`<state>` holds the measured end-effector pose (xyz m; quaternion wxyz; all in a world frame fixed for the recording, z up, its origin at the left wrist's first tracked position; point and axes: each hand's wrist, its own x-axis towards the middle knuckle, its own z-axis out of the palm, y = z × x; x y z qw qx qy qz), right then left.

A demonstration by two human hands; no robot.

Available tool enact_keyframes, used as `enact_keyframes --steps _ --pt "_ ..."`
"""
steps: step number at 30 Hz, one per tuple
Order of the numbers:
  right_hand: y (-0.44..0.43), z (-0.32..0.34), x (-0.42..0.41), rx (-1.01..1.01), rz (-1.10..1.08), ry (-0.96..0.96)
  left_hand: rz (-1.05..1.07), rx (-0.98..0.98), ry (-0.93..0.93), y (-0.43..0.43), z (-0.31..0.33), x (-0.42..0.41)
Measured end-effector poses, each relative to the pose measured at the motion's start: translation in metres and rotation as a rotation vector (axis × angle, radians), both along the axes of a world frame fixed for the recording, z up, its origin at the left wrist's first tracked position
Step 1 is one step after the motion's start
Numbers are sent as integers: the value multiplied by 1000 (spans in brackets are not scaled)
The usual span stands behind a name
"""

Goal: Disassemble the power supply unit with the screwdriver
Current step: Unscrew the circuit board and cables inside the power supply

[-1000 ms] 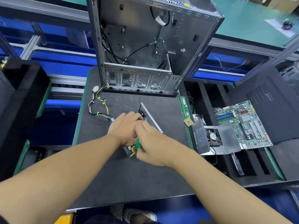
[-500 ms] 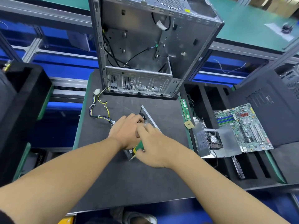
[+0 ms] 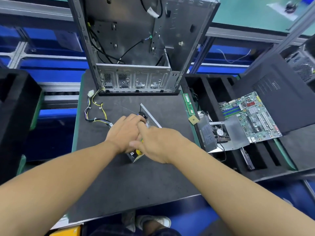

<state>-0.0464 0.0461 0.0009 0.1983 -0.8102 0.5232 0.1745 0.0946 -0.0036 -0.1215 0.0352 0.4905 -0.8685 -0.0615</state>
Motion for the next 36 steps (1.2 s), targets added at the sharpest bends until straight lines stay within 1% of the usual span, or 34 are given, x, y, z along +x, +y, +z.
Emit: enact_keyframes --steps 2,3,4,6,7,8,9,13,14,15,16,17,19,21,23,25,27,28,29,31,32,33,35,36 --pt "0 2 -1 -140 117 87 -15 5 2 0 0 1" --pt "-1 3 -2 -171 174 74 -6 15 32 1 1 1" --pt "-2 4 -3 -141 197 11 14 28 85 1 2 1" --pt "-4 6 -6 48 163 -170 72 65 215 1 -1 1" --pt "-4 7 -7 137 134 -219 91 80 250 1 -2 2" --pt "-4 8 -8 188 101 -221 102 93 257 0 -2 1" --pt "-3 8 -8 184 74 -190 104 96 243 0 -2 1" --pt "-2 6 1 -40 16 63 34 6 77 0 -3 0" --pt "-3 6 2 -81 32 84 29 6 61 0 -3 1" --pt "-3 5 3 -114 63 72 25 15 58 0 -3 1" --pt "-3 5 3 -107 89 34 25 29 63 -1 -2 1" --pt "-3 5 3 -53 94 -38 37 52 82 -2 -2 2" --pt "-5 6 -1 130 64 -167 72 75 133 -1 -1 1" --pt "-6 7 -7 235 28 -198 75 30 147 -1 -3 0" --pt "-4 5 -9 180 -10 -170 70 7 118 -1 -3 -1" --pt "-2 1 -8 39 -19 -52 49 6 59 -1 -4 0" --pt "0 -3 -6 -144 77 75 22 -3 21 -2 -4 1" --pt "0 -5 -6 -193 125 72 20 -4 20 -2 -3 0" --pt "-1 -6 -7 -167 136 21 32 2 40 -1 -2 -1" --pt "-2 -4 -10 37 96 -153 70 11 116 -1 -1 0" --pt "-2 -3 -12 138 73 -213 67 15 125 -1 0 0" --pt "-1 -2 -13 198 56 -253 50 17 109 0 1 -1" --pt "2 -3 -12 187 28 -271 38 16 78 -2 -1 -1" --pt "3 -3 -10 145 20 -229 50 25 81 -2 0 -1"
